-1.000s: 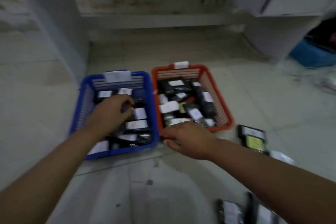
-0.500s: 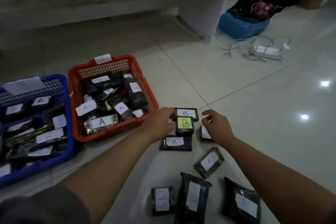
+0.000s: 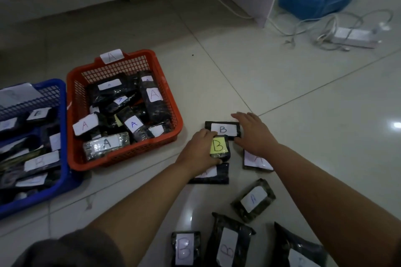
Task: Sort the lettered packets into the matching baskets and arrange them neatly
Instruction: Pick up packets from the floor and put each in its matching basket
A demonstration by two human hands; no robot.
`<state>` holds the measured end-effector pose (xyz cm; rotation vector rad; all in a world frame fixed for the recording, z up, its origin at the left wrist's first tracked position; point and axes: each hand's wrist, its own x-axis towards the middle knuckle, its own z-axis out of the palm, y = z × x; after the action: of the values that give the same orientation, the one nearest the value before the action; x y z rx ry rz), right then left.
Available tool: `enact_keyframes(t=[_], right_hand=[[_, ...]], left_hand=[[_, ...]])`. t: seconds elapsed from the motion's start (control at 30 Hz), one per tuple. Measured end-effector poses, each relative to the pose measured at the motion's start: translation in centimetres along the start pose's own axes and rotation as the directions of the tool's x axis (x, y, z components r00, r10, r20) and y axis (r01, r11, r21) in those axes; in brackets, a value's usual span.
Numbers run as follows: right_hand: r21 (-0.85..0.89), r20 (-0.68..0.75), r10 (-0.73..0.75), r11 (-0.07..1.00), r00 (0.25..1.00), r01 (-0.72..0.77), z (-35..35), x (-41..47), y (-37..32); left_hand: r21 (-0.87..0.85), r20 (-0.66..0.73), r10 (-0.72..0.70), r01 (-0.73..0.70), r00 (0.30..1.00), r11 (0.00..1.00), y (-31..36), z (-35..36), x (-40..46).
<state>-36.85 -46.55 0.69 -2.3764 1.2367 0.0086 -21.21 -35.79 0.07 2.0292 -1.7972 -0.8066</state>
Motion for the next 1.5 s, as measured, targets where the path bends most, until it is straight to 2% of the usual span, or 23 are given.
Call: enact_keyframes(t=[0.07,0.2,0.3,0.37,0.43,0.53,0.7,0.8,0.9,1.03,1.23,1.4,1.5], right_hand=[[0.005,0.045,-0.019,1.000,0.999,0.019,0.5,0.6,-0.5],[-0.053,0.098,-0.046,0.997,0.994,0.051,1.4,1.8,-1.7],[-0.171,0.097,-0.003,0.985,0.995,0.019,2.3,2.1,-2.2],[-0.274,0.050,-0.024,0.961,0.998,0.037,2.8,1.9,-2.4],[-0.315,0.027,-0.038,0.948,0.999,0.044,3.0,1.6,-2.9],[-0.245,-0.013,0.000,0.970,1.000,-0.004,2.3,1.2,-4.1],[-0.075,-0.274,0.078,0.992,0.959,-0.102,-1.4,1.3,-8.9],[-0.030,-0.361,0.038,0.998,0.932,-0.053,-2.5,1.6,-13.9],[-0.017,-0.412,-0.041,0.999,0.910,0.037,-1.9,2.1,-19.4],[0.015,-0.376,-0.142,0.987,0.916,0.159,0.6,3.0,-27.7],[0.025,-0.239,-0.328,0.939,0.914,0.343,5.9,4.0,-37.9],[-0.056,-0.146,-0.449,0.893,0.882,0.446,8.9,4.8,-42.6],[-0.078,-0.135,-0.454,0.891,0.880,0.448,9.9,6.1,-44.1]], left_hand=[[-0.036,0.040,-0.023,0.024,0.999,0.999,-0.2,-2.1,-0.3],[-0.076,0.226,-0.031,0.049,0.974,0.996,-0.7,-8.2,-2.0],[-0.280,0.270,-0.049,0.127,0.962,0.952,-0.9,-12.2,-4.6],[-0.334,0.216,-0.055,0.126,0.975,0.934,-1.2,-14.9,-6.1],[-0.283,0.122,-0.069,0.101,0.990,0.954,-2.0,-17.5,-7.0],[-0.194,-0.053,-0.124,0.111,0.991,0.975,-4.3,-21.4,-8.2],[-0.118,-0.298,-0.223,0.196,0.928,0.973,-10.6,-26.6,-10.8],[-0.071,-0.367,-0.248,0.239,0.896,0.968,-14.2,-28.5,-13.1],[-0.069,-0.362,-0.270,0.263,0.892,0.962,-17.6,-29.0,-15.3],[-0.068,-0.336,-0.343,0.341,0.877,0.938,-23.4,-29.5,-18.7],[-0.099,-0.454,-0.447,0.455,0.771,0.885,-31.2,-29.6,-22.2],[-0.285,-0.465,-0.500,0.411,0.731,0.866,-34.8,-28.4,-22.8],[-0.336,-0.418,-0.479,0.358,0.772,0.871,-35.3,-27.2,-22.0]])
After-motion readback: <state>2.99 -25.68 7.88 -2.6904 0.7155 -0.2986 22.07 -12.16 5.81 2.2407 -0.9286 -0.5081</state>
